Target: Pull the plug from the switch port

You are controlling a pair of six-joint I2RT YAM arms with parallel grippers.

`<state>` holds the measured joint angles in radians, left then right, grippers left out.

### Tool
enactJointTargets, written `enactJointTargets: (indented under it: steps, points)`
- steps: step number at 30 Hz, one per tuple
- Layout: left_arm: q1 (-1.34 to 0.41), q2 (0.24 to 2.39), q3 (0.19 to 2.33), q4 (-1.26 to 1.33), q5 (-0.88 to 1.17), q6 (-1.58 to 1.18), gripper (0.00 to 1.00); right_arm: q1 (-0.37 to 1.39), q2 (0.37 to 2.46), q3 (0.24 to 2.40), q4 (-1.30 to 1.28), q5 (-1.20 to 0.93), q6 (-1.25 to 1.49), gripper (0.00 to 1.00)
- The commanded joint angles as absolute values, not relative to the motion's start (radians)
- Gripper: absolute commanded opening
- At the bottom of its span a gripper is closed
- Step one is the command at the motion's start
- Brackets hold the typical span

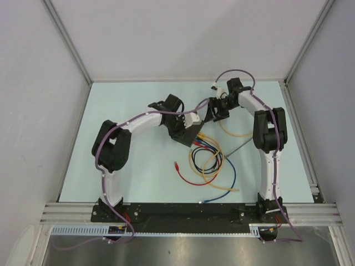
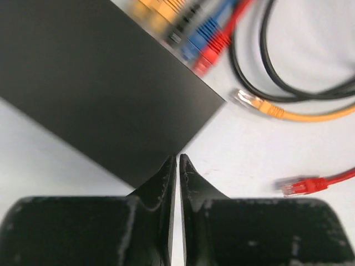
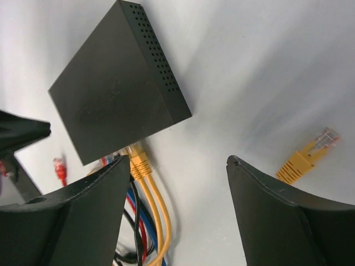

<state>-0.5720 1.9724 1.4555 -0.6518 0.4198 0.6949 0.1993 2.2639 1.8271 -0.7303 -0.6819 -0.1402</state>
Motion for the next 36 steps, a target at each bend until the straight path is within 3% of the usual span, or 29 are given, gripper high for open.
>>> enactJointTargets:
  steps: [1, 5, 13, 29, 36]
  points:
    - [-0.523, 1.930, 1.563, -0.710, 0.521, 0.614, 0.13, 0.158, 2.260, 1.813, -0.759, -0.830, -0.187, 0.73]
    - [-0.499, 1.969, 1.627, -0.735, 0.575, 0.494, 0.19, 0.152, 2.241, 1.741, -0.766, -0.894, -0.238, 0.70]
    - [-0.460, 2.095, 1.720, -0.769, 0.630, 0.286, 0.20, 0.166, 2.256, 1.707, -0.698, -0.931, -0.155, 0.66]
    - [-0.405, 2.017, 1.592, -0.703, 0.632, 0.189, 0.22, 0.281, 2.454, 1.997, -0.666, -0.936, -0.090, 0.68]
    - [-0.405, 2.051, 1.609, -0.684, 0.635, 0.147, 0.31, 0.232, 2.411, 1.911, -0.750, -0.939, -0.202, 0.68]
